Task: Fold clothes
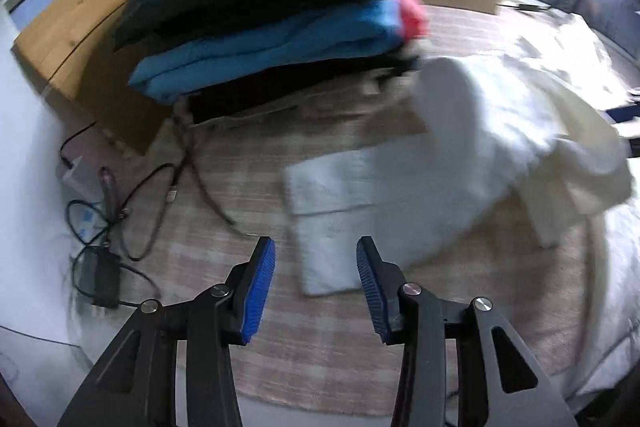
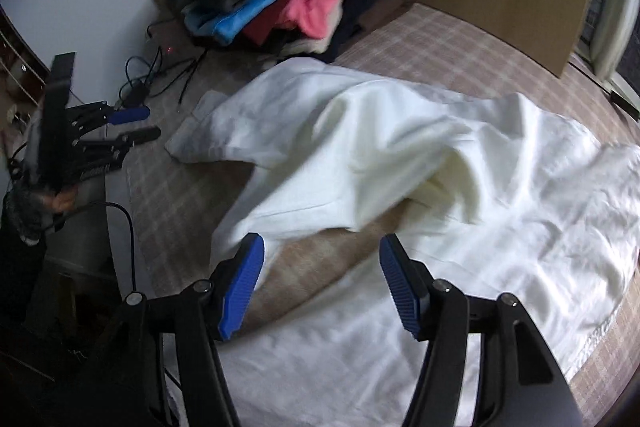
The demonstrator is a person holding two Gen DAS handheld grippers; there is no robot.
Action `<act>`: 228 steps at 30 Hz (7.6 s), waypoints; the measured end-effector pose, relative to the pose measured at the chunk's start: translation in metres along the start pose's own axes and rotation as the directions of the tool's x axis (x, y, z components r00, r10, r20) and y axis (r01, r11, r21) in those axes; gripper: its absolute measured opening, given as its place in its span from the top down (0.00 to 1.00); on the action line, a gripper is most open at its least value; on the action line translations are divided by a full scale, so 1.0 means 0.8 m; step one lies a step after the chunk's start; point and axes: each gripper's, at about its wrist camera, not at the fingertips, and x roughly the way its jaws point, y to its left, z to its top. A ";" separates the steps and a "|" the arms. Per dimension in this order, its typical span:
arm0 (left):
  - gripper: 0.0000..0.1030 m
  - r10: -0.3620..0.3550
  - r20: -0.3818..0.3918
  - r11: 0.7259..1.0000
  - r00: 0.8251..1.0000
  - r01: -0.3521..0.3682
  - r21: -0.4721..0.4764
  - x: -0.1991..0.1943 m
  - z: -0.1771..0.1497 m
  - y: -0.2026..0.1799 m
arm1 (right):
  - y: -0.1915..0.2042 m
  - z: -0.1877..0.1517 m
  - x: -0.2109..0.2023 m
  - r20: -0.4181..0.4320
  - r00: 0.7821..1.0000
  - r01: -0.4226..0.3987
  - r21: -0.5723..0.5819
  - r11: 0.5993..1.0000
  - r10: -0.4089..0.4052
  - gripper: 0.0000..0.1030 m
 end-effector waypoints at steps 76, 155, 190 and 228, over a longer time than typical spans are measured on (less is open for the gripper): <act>0.90 -0.221 -0.080 0.954 0.972 0.232 0.191 0.186 0.090 0.053 | -0.148 -0.102 0.030 -0.067 0.907 0.416 0.311 0.855 -0.417 0.00; 0.97 -0.350 -0.048 0.931 0.935 0.353 0.091 0.193 0.108 0.079 | 0.077 0.075 -0.115 0.493 0.867 -0.175 0.176 0.969 0.067 0.90; 0.71 -0.215 0.091 0.961 0.972 0.227 -0.159 0.077 0.032 0.204 | 0.166 0.132 0.094 0.052 0.951 -0.300 -0.094 0.949 0.306 0.49; 0.98 -0.187 0.064 0.978 0.980 0.192 -0.079 0.118 0.074 0.139 | -0.295 0.080 0.056 -0.105 0.846 0.533 0.205 0.821 -0.523 0.48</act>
